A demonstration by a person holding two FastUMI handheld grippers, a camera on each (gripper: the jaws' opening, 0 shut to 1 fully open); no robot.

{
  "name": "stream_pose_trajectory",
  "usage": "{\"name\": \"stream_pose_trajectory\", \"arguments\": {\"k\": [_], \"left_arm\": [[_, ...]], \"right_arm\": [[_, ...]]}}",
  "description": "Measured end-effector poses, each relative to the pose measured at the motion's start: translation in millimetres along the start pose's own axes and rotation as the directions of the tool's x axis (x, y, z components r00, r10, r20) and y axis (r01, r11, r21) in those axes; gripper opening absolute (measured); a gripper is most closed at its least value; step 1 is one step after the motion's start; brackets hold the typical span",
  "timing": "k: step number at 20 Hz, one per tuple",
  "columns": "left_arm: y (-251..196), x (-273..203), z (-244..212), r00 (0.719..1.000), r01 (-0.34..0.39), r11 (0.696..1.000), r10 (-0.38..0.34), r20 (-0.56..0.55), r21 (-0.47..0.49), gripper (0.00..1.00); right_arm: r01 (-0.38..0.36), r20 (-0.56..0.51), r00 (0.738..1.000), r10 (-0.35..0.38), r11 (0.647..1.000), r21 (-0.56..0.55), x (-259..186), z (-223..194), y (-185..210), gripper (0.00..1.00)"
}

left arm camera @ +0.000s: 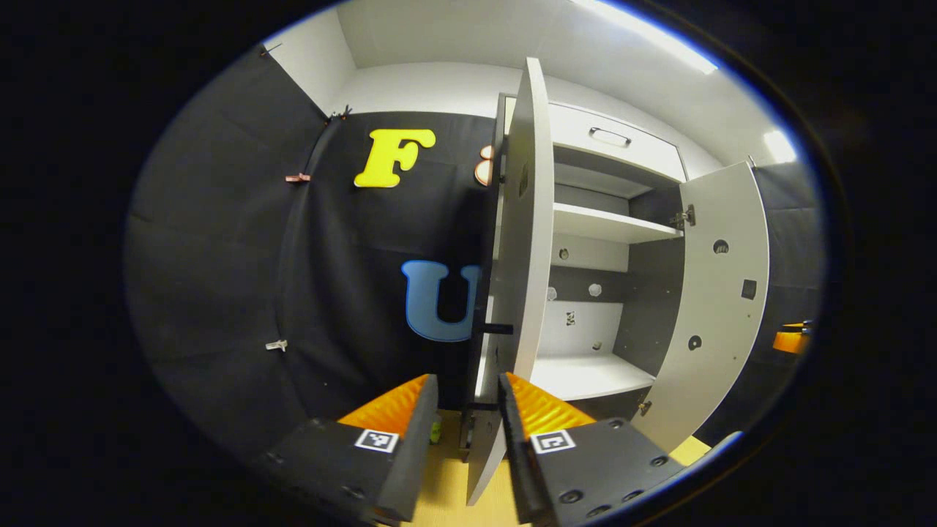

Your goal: Open the right door of the double-door shoe cabinet with the right hand, and open the left door with the left hand.

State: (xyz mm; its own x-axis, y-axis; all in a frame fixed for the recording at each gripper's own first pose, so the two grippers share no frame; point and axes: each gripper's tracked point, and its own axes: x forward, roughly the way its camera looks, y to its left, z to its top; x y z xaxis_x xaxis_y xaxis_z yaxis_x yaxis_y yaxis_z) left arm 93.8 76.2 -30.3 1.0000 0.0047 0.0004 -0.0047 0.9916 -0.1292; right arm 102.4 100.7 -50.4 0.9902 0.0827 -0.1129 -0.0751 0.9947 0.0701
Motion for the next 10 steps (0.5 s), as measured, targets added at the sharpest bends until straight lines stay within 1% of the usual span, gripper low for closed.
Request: {"name": "stream_pose_trajectory", "arguments": {"k": [1, 2, 4, 5, 6, 7, 10], "left_arm": [[-5.3, -1.6, 2.9, 1.0, -0.007, 1.0, 0.007, 0.009, 0.01, 0.63], [-8.3, -5.6, 6.4, 1.0, -0.017, 1.0, 0.017, 0.015, 0.024, 0.72], [-19.1, -7.2, 13.0, 0.999, -0.022, 0.999, 0.021, 0.033, 0.038, 0.94], [-28.2, -14.4, 16.8, 0.999, -0.017, 0.999, 0.016, 0.042, 0.037, 0.96], [-35.5, -18.2, 19.3, 0.999, -0.013, 0.999, 0.011, 0.049, 0.04, 0.96], [-42.6, -20.6, 20.3, 0.999, -0.01, 0.999, 0.008, 0.054, 0.045, 0.95], [-62.0, -28.4, 23.4, 0.998, -0.014, 0.998, 0.01, 0.055, 0.064, 0.95]], "right_arm": [[0.001, 0.0, 1.0, -0.001, 1.0, 0.0, -0.2, 0.1, -0.4, 0.97], [-0.002, 0.001, 1.0, 0.002, 1.0, 0.0, 0.0, 0.4, 0.4, 0.97], [-0.008, 0.0, 1.0, 0.008, 1.0, 0.008, -0.1, 0.9, 0.7, 0.97], [-0.011, 0.002, 1.0, 0.011, 1.0, 0.012, -0.7, 1.5, 1.0, 1.0], [-0.011, 0.004, 1.0, 0.011, 1.0, 0.014, -1.1, 2.2, 0.8, 1.0], [-0.014, 0.007, 1.0, 0.013, 1.0, 0.015, -1.4, 3.1, 1.2, 0.97], [-0.021, 0.014, 1.0, 0.02, 1.0, 0.023, -2.1, 6.2, 3.4, 0.97]]}}
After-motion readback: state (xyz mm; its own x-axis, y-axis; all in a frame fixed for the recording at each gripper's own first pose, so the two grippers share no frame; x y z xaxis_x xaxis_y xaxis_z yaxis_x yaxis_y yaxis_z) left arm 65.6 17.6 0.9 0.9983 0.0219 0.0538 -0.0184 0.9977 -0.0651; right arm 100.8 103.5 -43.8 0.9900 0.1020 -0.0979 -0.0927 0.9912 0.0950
